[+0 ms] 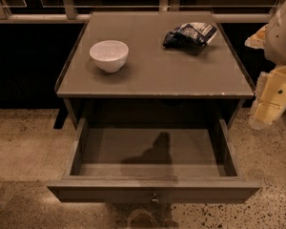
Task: Place blue chip bag into top drawer
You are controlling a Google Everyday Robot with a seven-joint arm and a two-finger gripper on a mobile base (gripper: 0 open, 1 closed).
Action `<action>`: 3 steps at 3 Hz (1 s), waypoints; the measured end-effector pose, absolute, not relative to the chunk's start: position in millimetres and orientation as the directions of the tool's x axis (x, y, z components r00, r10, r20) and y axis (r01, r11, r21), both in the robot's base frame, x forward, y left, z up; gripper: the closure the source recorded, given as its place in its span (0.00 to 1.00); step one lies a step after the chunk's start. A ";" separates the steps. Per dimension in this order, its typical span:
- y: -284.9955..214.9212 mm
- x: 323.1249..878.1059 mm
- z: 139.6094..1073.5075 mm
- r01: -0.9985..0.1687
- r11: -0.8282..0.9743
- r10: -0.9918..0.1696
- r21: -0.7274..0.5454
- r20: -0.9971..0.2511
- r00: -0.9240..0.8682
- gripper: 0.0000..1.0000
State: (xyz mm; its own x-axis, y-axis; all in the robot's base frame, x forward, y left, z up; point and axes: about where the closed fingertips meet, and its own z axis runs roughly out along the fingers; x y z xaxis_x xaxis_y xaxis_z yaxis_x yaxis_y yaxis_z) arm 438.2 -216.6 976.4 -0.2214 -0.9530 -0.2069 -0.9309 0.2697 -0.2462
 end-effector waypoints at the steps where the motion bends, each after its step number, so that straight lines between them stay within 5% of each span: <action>1: -216.6 438.2 976.4 -0.931 0.270 -0.953 -0.246 -0.207 -0.221 0.00; 3: -222.2 520.3 985.5 -0.907 0.239 -0.950 -0.347 -0.279 -0.143 0.00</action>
Offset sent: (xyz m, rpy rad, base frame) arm 0.0832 -0.0121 0.0117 0.0694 -0.1163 0.0595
